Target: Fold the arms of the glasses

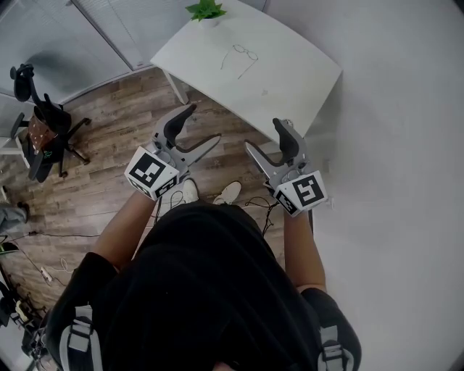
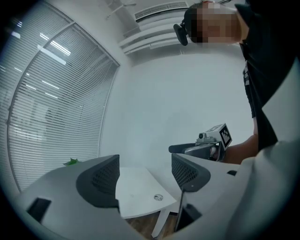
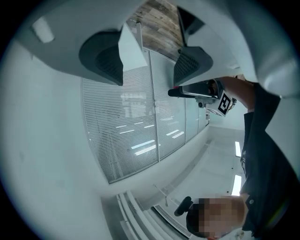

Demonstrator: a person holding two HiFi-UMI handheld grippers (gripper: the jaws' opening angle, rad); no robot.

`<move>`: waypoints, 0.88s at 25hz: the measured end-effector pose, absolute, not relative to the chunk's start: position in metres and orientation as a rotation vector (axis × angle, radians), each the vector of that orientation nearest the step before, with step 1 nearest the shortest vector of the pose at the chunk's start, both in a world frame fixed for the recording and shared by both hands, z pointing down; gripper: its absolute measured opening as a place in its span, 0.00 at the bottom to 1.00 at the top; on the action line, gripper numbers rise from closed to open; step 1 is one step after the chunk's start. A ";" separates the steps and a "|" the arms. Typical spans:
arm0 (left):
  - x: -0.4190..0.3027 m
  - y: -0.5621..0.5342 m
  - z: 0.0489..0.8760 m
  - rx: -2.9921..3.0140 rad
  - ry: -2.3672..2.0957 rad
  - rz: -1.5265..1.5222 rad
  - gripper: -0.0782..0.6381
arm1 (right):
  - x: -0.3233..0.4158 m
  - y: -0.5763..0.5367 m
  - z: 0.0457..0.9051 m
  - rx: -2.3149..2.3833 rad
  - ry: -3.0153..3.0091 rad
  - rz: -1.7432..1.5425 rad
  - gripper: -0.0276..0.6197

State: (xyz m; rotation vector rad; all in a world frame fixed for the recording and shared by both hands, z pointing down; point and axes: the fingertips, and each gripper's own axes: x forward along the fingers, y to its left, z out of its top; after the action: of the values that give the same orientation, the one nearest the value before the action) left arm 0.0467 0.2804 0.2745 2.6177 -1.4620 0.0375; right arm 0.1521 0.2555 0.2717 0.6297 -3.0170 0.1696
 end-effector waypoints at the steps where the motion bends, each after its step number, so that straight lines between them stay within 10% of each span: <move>1: 0.049 0.278 0.275 2.616 -1.465 0.039 0.58 | 0.155 0.253 0.272 0.628 -3.017 0.172 0.56; 22: 0.070 0.221 0.290 2.530 -1.601 0.126 0.58 | 0.190 0.185 0.304 0.571 -2.998 0.214 0.58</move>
State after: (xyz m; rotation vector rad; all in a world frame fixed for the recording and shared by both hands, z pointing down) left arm 0.0704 0.2211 0.2904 2.5298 -1.6013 0.1263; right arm 0.1897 0.1854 0.3037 0.5715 -2.9982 0.2136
